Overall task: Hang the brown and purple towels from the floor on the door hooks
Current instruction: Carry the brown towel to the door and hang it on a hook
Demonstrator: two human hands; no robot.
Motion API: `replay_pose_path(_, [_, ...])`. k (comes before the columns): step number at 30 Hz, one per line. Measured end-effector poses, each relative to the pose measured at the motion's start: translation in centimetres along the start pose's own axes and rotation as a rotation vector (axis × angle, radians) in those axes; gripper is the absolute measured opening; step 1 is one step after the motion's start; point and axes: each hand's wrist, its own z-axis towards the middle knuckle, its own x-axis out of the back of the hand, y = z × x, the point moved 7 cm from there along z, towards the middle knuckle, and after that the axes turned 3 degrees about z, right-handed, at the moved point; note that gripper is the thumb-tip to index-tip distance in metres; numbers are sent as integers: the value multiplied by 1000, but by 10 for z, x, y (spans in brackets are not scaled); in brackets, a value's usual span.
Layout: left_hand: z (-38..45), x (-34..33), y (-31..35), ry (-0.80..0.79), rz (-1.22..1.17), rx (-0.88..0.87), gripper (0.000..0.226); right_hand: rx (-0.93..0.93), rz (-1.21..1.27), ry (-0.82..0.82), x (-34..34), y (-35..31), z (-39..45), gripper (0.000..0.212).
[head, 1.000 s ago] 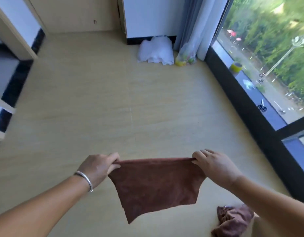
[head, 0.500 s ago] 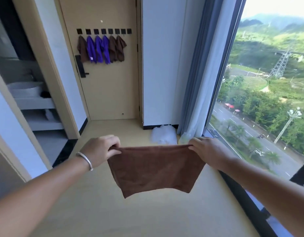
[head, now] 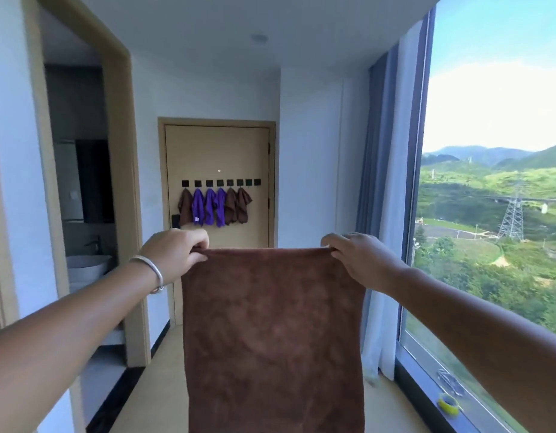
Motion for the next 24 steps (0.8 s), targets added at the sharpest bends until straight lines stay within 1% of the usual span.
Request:
replay_pose_path(3, [14, 19, -6, 48, 34, -62, 23, 103, -31, 21, 5, -14, 23, 40])
replay_pose_path(5, [21, 25, -7, 72, 94, -164, 22, 157, -72, 17, 3, -19, 38, 48])
replay_pose_path(7, [25, 23, -9, 72, 144, -286, 23, 183, -97, 18, -3, -16, 53, 48])
replay_pose_path(8, [29, 18, -12, 59, 174, -329, 27, 187, -101, 22, -9, -12, 61, 48])
replay_pose_path(12, [51, -19, -27, -32, 278, -393, 48, 183, -95, 32, -41, 11, 91, 49])
replay_pose_path(15, [75, -55, -40, -70, 267, -393, 55, 208, -74, 47, -70, 29, 116, 42])
replay_pose_path(19, [120, -99, -53, -99, 269, -378, 64, 203, -3, 82, -108, 61, 157, 23])
replay_pose_path(22, [163, -128, -61, -143, 225, -335, 65, 183, 84, 52, -140, 92, 193, 16])
replay_pose_path(24, [191, -147, -69, -160, 234, -316, 66, 180, 154, 40, -163, 115, 218, 15])
